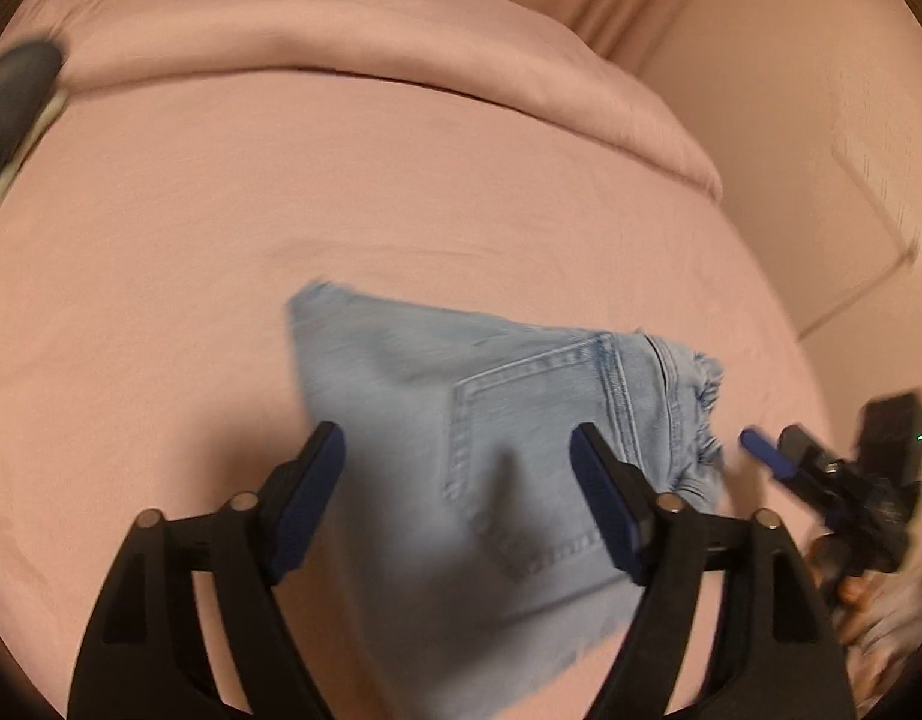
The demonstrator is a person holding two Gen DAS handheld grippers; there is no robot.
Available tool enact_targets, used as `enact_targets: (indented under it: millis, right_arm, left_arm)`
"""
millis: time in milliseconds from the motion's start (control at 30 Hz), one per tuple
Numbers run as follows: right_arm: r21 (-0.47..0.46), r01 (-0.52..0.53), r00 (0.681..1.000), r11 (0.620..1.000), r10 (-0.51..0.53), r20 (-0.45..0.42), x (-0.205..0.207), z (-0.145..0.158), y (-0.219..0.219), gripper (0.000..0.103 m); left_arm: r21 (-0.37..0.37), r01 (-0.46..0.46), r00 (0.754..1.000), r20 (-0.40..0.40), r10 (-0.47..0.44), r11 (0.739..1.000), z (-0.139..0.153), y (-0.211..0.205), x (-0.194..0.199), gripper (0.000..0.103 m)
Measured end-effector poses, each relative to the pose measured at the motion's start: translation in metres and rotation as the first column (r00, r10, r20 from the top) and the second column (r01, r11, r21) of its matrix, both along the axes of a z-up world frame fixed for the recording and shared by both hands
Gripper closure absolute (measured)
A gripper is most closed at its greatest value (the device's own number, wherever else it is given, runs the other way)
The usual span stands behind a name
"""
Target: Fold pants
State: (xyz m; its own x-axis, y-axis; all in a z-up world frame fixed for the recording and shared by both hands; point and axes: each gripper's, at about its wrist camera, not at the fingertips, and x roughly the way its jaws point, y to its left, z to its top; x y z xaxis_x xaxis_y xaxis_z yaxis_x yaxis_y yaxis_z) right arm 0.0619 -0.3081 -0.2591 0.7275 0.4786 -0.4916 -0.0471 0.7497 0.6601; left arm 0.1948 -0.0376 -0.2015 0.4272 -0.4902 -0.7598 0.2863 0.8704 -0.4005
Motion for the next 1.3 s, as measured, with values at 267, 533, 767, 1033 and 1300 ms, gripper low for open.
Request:
enact_targets:
  millis: [267,533,767,1033,1300]
  right_arm:
    - [0.106,-0.044,0.965,0.993,0.069,-0.252,0.012,-0.043,-0.039,0.027]
    - [0.101,-0.174,0.938,0.979,0.197,-0.286,0.037,-0.047,-0.008,0.022]
    - [0.042,-0.294,0.899,0.955,0.291,-0.327,0.063,-0.043,0.019,0.006]
    - [0.034,-0.298,0.937,0.954,0.299,-0.181,0.053,-0.044,0.053,0.01]
    - [0.028,-0.162,0.985,0.986,0.163,-0.058,0.02,-0.043,0.066,0.05]
  left_arm:
    - [-0.24,-0.119,0.969,-0.241,0.059,0.963,-0.042,0.059,-0.005,0.015]
    - [-0.332,-0.054,0.962,-0.27,-0.039,0.942,-0.054,0.045,-0.011,0.005]
    - [-0.322,0.051,0.966,-0.226,-0.129,0.946,-0.059,0.016,0.003,0.002]
    - [-0.319,0.068,0.971,-0.194,-0.136,0.945,-0.059,0.004,0.009,0.015]
    - [-0.245,-0.044,0.973,-0.23,-0.014,0.969,-0.057,0.018,0.006,0.075]
